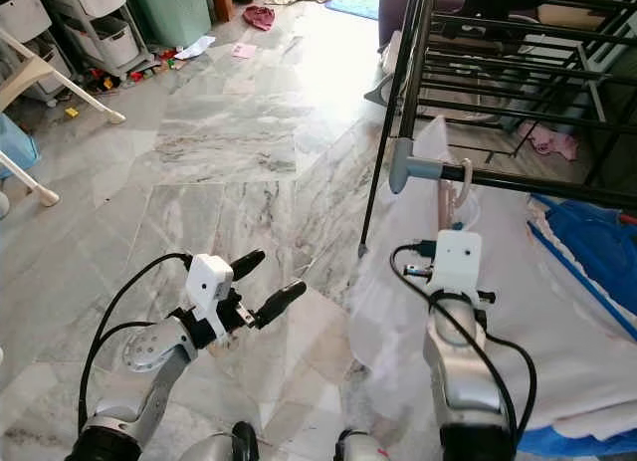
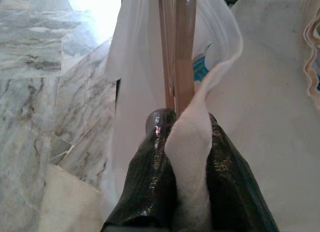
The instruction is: Hang hanger
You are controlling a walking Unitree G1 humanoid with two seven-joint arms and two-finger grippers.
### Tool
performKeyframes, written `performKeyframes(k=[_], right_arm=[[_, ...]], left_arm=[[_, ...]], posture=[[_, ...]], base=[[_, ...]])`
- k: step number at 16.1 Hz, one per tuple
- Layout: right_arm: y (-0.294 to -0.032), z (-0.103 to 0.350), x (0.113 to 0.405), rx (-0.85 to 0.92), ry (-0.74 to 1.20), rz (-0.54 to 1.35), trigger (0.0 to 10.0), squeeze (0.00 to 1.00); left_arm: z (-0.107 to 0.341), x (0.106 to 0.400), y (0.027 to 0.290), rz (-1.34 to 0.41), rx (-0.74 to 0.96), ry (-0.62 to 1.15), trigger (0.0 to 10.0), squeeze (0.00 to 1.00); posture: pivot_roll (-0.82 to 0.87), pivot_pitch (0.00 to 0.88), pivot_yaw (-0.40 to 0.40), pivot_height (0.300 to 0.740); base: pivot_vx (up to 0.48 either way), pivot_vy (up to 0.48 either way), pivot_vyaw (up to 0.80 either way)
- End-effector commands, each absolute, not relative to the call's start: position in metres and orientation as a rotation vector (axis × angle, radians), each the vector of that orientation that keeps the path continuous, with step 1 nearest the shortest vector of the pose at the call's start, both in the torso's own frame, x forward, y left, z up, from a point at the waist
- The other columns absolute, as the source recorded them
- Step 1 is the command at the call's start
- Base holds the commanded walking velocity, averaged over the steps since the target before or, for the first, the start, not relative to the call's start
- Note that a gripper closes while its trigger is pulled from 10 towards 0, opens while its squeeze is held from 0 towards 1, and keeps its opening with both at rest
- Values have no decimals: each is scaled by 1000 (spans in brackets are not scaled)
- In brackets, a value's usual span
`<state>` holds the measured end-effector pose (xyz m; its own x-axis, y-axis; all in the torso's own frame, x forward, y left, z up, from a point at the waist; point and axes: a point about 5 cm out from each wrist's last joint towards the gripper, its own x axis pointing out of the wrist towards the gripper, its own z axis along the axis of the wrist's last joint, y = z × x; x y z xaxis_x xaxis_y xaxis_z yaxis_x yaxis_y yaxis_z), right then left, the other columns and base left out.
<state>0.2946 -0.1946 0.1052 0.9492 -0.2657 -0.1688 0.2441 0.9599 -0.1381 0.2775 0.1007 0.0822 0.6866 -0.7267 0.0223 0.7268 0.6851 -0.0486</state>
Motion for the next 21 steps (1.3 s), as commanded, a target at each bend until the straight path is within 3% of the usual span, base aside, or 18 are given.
performKeyframes(k=[1, 7, 8, 12, 13, 14, 21], right_arm=[[-193, 112, 292, -130, 137, -255, 10000, 1000], [-190, 116, 288, -154, 94, -266, 10000, 1000], [-191, 116, 288, -184, 96, -272, 10000, 0], [-195, 109, 287, -194, 129, -302, 10000, 0], [-195, 107, 287, -155, 127, -303, 2588, 0], [-195, 107, 287, -172, 131, -306, 0, 0], [-197, 100, 283, -162, 161, -325, 0, 0]], left_arm=[[78, 276, 105, -814, -41, 15, 10000, 0], [76, 275, 104, -816, -43, 16, 10000, 0], [75, 275, 104, -814, -43, 16, 10000, 0], [76, 275, 103, -810, -43, 17, 10000, 0], [76, 275, 103, -809, -43, 18, 10000, 0], [76, 274, 103, -809, -42, 18, 10000, 0], [76, 274, 102, -814, -41, 20, 10000, 0]], posture=[[-137, 192, 30, 740], [-142, 198, 36, 740], [-141, 198, 36, 740], [-138, 199, 37, 740], [-137, 199, 37, 740], [-139, 200, 39, 740], [-142, 198, 40, 740]], base=[[0, 0, 0], [0, 0, 0], [0, 0, 0], [0, 0, 0], [0, 0, 0], [0, 0, 0], [0, 0, 0]])
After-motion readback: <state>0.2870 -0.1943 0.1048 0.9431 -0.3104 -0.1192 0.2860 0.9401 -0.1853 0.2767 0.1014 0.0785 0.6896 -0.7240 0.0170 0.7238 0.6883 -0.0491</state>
